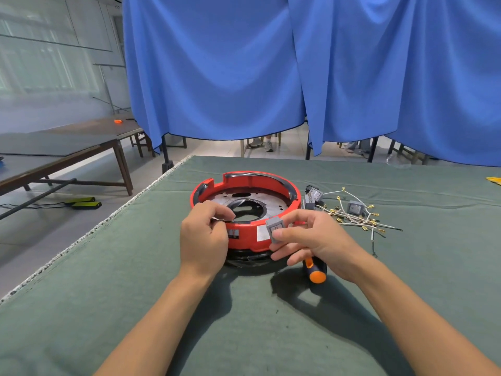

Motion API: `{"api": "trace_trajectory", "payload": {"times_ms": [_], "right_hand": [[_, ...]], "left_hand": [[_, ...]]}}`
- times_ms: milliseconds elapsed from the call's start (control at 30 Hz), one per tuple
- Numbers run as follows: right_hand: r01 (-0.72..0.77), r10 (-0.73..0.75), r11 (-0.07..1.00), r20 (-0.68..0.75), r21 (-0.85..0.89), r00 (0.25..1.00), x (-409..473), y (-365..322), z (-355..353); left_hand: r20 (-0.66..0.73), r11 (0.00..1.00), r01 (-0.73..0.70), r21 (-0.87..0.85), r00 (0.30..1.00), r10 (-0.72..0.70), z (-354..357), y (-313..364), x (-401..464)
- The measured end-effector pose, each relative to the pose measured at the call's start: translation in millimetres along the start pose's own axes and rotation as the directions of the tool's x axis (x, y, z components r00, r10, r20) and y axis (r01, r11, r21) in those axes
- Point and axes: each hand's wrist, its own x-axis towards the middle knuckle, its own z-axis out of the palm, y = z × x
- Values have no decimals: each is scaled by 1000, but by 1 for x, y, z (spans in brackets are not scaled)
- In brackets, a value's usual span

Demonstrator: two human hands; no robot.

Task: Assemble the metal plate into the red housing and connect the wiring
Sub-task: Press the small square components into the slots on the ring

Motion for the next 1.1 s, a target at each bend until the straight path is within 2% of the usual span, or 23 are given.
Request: {"api": "trace_trajectory", "payload": {"times_ms": [100, 200, 333, 600, 1000, 1100], "right_hand": [[-9, 11, 996, 29, -89, 1000, 0, 0, 2], [8, -1, 986, 45, -166, 999, 1, 1, 6], [33, -35, 973, -3, -230, 999, 4, 5, 8], [-18, 15, 971, -14, -239, 1000, 4, 5, 7], [10, -21, 990, -76, -138, 997, 3, 2, 11], [9, -24, 986, -89, -164, 996, 3, 5, 14]], "left_hand": [[72, 988, -139, 73, 988, 134, 2, 6, -2], [155, 979, -188, 76, 972, 175, 5, 10, -3], [204, 985, -168, 46, 966, 156, 4, 11, -2], [246, 990, -116, 84, 965, 92, 2, 16, -4], [296, 979, -147, 142, 950, 100, 3, 18, -3], [306, 979, -149, 140, 947, 100, 3, 19, -3]]}}
